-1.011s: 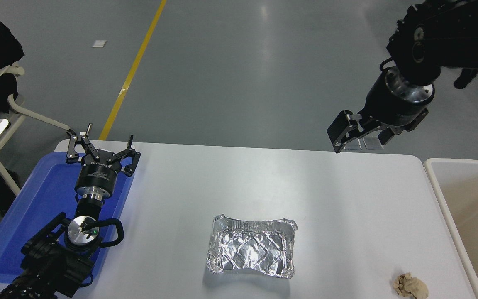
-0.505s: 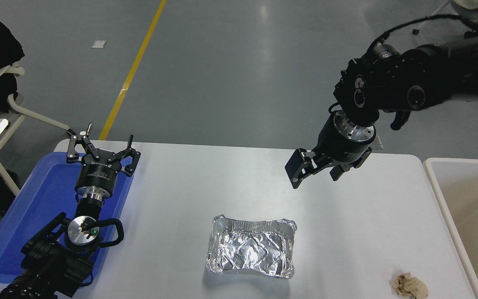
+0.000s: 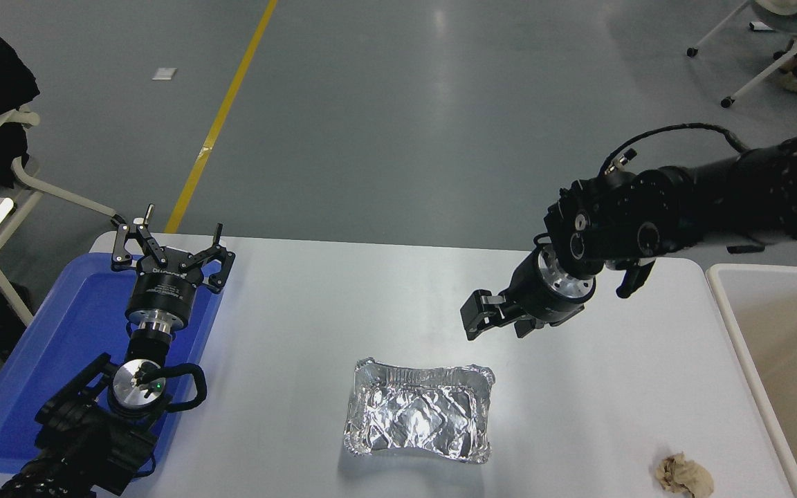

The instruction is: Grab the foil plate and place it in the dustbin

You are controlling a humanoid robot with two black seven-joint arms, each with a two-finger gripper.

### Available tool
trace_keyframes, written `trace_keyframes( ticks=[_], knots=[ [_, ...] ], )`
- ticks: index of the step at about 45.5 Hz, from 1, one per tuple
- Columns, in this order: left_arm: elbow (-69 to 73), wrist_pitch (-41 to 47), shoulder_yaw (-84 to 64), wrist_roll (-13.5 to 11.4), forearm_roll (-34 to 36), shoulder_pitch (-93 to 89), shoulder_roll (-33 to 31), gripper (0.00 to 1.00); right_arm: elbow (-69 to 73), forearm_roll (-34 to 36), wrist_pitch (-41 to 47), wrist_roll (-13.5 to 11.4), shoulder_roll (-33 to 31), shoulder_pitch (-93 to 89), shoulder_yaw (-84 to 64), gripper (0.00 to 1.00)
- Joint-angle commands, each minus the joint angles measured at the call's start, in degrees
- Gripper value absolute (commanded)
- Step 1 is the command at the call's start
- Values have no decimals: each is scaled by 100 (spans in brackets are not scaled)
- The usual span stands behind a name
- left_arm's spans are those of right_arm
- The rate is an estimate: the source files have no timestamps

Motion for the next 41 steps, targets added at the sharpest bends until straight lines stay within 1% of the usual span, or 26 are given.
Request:
trace_keyframes(
  ticks=[1,10,21,28,36,41],
  knots=[
    [0,0,0,3,1,0,7,100,-6,147,-513,-1,59,-727,34,76],
    [0,0,0,3,1,0,-2,100,-76,235,-855,-1,146,-1026,25,76],
    [0,0,0,-6,1,0,-2,100,-295,244,-952,-1,279,-1421,78,76],
    [0,0,0,-6,1,0,7,100,-506,735,-1040,-1,279,-1589,87,76],
    [0,0,0,-6,1,0,-2,100,-823,762,-1049,-1,279,-1773,78,76],
    [0,0,0,-6,1,0,7,100,-867,692,-1049,-10,279,-1852,104,70]
  ],
)
